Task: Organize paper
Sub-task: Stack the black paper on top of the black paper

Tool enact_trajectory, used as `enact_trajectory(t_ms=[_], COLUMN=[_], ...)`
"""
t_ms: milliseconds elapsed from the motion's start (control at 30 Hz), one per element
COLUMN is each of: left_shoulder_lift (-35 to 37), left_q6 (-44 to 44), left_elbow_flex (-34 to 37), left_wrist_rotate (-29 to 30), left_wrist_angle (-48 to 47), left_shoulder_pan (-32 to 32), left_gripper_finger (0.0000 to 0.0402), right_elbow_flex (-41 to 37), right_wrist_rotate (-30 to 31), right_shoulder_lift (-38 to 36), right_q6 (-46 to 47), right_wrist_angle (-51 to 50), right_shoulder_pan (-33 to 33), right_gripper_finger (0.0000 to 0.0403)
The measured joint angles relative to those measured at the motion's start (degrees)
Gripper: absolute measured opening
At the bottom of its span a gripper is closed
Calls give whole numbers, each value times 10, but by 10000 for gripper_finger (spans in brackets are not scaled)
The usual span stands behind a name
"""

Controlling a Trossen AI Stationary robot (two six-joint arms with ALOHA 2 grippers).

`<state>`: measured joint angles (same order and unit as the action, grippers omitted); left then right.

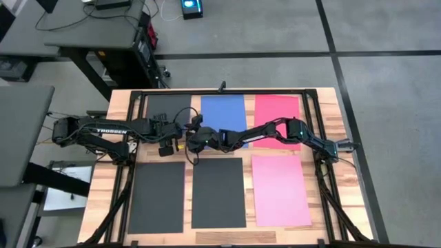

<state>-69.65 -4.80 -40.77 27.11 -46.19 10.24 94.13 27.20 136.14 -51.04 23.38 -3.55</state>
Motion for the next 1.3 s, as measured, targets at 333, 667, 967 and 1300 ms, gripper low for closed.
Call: enact_trajectory(t_ms=[333, 667, 967, 1300], left_shoulder_lift=[0, 0, 0, 0], left_q6=[0, 0, 0, 0], left_elbow_flex=[0, 0, 0, 0], left_wrist_rotate=[0, 0, 0, 0], left_wrist_angle=[0, 0, 0, -1], left_shoulder_pan=[0, 0, 0, 0], left_gripper_finger=[166, 166, 166, 166], right_elbow_flex=[0, 0, 0, 0], right_wrist_rotate=[-29, -29, -29, -29], right_shoulder_lift=[0, 0, 0, -1], right_q6=[0, 0, 0, 0], right_wrist_angle=[-5, -6, -6, -27], right_shoulder_pan=[0, 0, 0, 6], right_gripper_finger=[97, 65, 16, 0])
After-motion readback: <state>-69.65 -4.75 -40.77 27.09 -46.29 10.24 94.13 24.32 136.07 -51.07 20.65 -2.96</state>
